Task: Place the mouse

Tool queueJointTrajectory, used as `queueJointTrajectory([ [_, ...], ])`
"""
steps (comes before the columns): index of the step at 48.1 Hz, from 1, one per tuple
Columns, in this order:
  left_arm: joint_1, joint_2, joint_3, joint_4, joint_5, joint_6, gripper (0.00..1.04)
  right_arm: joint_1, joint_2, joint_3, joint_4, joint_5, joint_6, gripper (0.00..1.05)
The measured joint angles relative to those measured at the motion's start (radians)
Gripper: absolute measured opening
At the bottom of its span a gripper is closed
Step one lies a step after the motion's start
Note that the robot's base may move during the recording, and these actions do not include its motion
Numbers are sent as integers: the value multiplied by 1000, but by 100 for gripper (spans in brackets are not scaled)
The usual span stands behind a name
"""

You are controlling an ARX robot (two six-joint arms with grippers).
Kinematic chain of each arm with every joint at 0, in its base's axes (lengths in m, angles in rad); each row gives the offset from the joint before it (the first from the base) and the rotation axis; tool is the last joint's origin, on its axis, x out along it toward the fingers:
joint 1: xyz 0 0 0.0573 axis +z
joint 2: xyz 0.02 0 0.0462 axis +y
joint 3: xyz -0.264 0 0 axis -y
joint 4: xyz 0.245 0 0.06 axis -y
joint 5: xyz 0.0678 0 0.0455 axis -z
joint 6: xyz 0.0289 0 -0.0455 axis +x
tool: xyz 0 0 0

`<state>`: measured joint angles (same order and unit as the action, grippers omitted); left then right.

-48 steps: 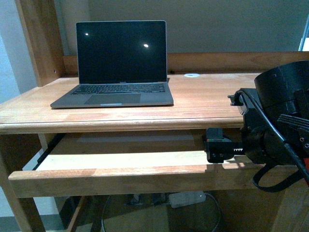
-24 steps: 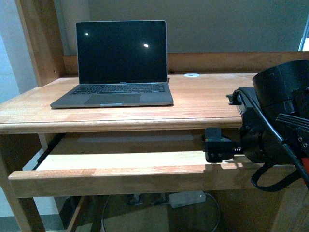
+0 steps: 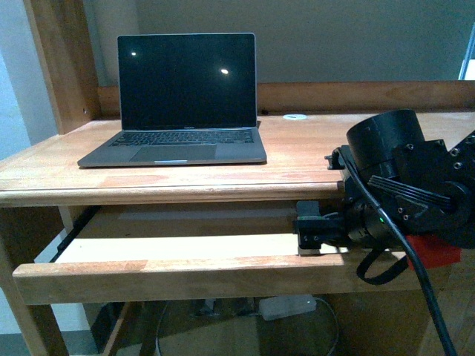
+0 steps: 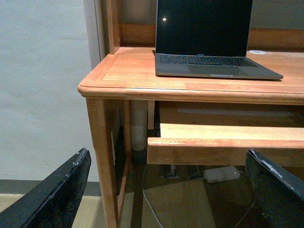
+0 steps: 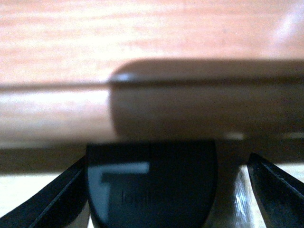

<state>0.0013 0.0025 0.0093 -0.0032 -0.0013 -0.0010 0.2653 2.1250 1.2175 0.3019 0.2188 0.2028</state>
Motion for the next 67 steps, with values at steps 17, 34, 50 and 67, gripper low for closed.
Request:
queueJointTrajectory([
  [17, 0, 0, 0, 0, 0, 0, 98, -1, 26, 41, -7, 2, 14, 72],
  [34, 0, 0, 0, 0, 0, 0, 98, 17, -189, -180, 64, -66, -29, 63],
  [50, 0, 0, 0, 0, 0, 0, 98, -3, -491, -505, 197, -119, -57, 63],
  [67, 0, 0, 0, 0, 0, 0, 98, -1, -499, -514, 198, -119, -53, 63],
])
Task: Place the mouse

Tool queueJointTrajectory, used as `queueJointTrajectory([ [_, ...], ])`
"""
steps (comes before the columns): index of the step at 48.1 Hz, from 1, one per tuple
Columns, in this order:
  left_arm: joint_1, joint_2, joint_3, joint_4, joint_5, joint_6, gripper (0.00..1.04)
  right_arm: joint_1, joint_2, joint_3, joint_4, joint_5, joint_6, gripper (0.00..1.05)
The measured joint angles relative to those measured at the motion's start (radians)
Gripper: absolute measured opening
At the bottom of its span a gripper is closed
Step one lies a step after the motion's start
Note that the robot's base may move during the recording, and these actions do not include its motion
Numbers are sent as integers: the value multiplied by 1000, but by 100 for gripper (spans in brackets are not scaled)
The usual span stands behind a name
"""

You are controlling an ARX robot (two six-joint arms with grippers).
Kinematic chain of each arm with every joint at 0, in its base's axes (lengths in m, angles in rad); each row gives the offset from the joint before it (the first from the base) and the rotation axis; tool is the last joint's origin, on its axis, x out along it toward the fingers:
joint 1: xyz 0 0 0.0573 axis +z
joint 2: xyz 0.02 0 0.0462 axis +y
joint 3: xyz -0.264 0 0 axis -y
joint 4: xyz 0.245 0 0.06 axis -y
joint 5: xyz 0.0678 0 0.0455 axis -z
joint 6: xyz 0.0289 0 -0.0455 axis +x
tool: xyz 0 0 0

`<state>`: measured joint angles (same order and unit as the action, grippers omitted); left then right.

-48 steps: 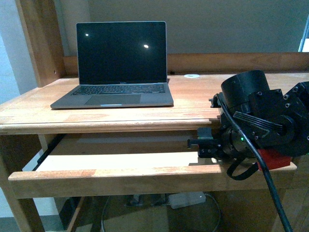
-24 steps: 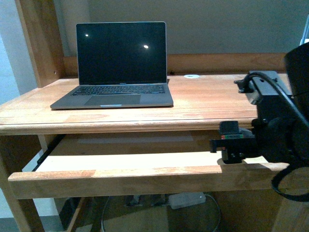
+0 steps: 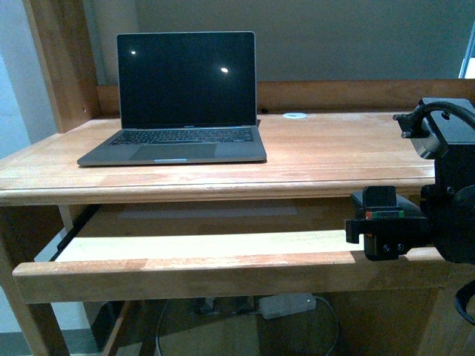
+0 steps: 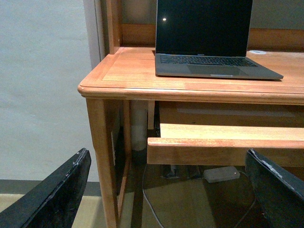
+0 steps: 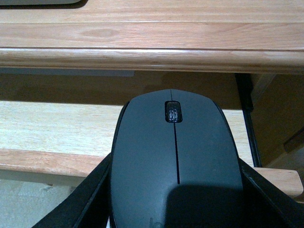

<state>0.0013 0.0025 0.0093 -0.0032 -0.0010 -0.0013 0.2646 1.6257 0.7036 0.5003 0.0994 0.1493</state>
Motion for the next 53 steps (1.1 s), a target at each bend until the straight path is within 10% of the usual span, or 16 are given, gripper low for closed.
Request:
queueJointTrajectory([
  [53, -1, 0, 0, 0, 0, -1, 98, 10, 73, 75, -26, 5, 11, 63],
])
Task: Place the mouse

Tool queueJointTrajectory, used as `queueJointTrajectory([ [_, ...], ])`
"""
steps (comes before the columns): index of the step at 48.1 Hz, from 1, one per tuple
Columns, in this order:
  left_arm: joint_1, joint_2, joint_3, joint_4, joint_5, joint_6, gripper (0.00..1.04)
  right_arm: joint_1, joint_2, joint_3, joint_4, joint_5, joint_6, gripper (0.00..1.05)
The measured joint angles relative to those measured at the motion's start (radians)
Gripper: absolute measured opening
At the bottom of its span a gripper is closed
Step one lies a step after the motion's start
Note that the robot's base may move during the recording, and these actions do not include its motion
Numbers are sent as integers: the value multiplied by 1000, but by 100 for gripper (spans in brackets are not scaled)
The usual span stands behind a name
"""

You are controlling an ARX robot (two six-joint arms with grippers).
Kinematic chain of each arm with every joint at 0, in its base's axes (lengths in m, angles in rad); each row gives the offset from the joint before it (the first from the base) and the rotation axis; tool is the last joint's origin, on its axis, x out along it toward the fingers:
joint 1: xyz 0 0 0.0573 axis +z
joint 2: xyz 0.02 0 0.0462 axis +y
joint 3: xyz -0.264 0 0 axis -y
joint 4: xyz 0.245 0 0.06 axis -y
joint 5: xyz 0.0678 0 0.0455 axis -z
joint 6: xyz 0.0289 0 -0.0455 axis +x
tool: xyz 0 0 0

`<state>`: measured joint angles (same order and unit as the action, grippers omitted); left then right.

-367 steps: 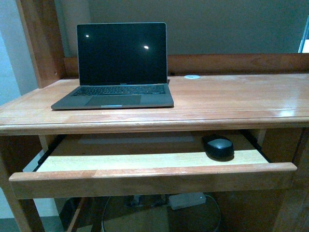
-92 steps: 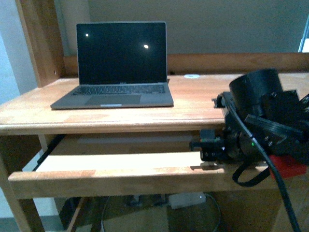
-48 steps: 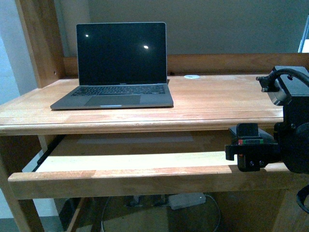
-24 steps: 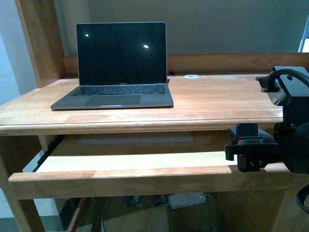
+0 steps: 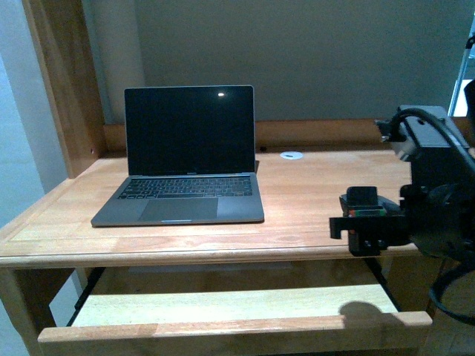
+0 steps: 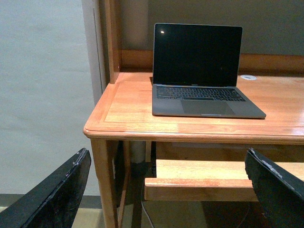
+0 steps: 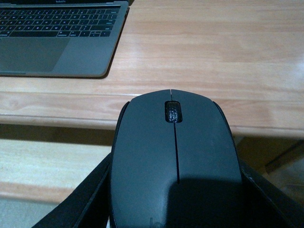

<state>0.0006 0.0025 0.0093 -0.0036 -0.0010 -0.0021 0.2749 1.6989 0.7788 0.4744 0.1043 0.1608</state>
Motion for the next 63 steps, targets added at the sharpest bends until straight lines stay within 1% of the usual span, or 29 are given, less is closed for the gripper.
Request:
queueJointTrajectory([
  [5, 0, 0, 0, 0, 0, 0, 98, -20, 174, 180, -51, -14, 22, 63],
  [11, 0, 0, 0, 1, 0, 0, 98, -48, 266, 294, -91, -3, 31, 63],
  [16, 0, 0, 0, 1, 0, 0, 98, -66, 376, 448, -151, 12, 37, 63],
  [34, 0, 0, 0, 1, 0, 0, 98, -53, 386, 463, -154, 11, 40, 63],
  [38, 0, 0, 0, 1, 0, 0, 98, -51, 396, 483, -182, 17, 44, 63],
  [42, 0, 0, 0, 1, 0, 0, 98, -51, 443, 553, -204, 19, 56, 63],
  [47, 0, 0, 0, 1, 0, 0, 98, -51, 543, 689, -259, 16, 73, 63],
  [56, 0, 0, 0, 1, 0, 0, 98, -54, 649, 820, -348, 31, 97, 63],
  [63, 0, 0, 0, 0, 0, 0, 98, -70, 724, 932, -402, 61, 105, 63],
])
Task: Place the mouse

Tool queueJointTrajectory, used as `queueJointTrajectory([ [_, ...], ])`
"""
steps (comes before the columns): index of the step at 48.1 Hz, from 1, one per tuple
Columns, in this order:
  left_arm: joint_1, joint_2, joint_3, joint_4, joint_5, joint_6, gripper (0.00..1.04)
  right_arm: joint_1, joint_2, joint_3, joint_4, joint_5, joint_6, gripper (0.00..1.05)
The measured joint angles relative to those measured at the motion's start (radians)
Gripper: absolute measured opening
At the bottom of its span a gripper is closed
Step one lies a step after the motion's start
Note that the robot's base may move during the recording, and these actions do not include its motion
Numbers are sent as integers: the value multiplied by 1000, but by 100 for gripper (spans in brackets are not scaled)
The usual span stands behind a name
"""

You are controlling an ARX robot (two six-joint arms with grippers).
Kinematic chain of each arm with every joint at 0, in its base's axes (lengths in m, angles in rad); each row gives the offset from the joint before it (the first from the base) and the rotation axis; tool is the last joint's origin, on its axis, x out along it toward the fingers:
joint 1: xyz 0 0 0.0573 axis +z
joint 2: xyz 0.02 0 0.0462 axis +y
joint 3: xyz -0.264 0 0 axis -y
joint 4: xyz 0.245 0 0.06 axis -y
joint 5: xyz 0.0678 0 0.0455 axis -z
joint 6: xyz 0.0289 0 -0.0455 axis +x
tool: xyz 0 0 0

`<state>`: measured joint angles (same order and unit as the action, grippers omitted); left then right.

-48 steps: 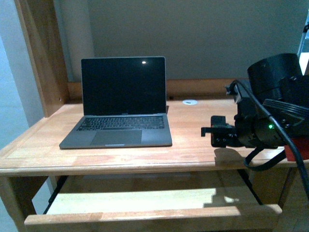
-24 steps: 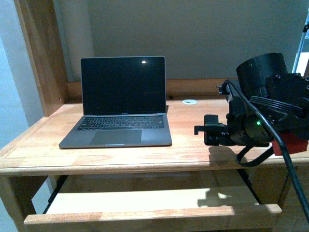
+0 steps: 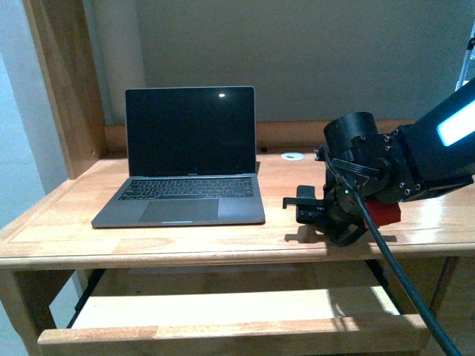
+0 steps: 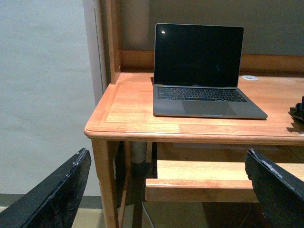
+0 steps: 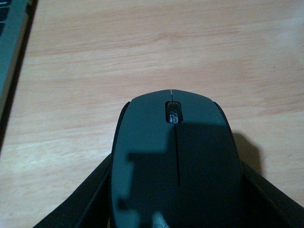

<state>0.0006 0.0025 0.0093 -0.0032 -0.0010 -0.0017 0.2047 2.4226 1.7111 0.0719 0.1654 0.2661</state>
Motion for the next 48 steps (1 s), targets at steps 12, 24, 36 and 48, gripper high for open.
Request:
queueJointTrajectory([
  [12, 0, 0, 0, 1, 0, 0, 98, -22, 9, 33, -55, 37, 7, 74],
  [24, 0, 0, 0, 0, 0, 0, 98, -25, -35, -49, 41, 43, 17, 98],
  [36, 0, 0, 0, 0, 0, 0, 98, -47, -289, -277, 169, 40, 12, 98],
  [48, 0, 0, 0, 0, 0, 0, 98, -64, -378, -504, 658, -30, -139, 77],
])
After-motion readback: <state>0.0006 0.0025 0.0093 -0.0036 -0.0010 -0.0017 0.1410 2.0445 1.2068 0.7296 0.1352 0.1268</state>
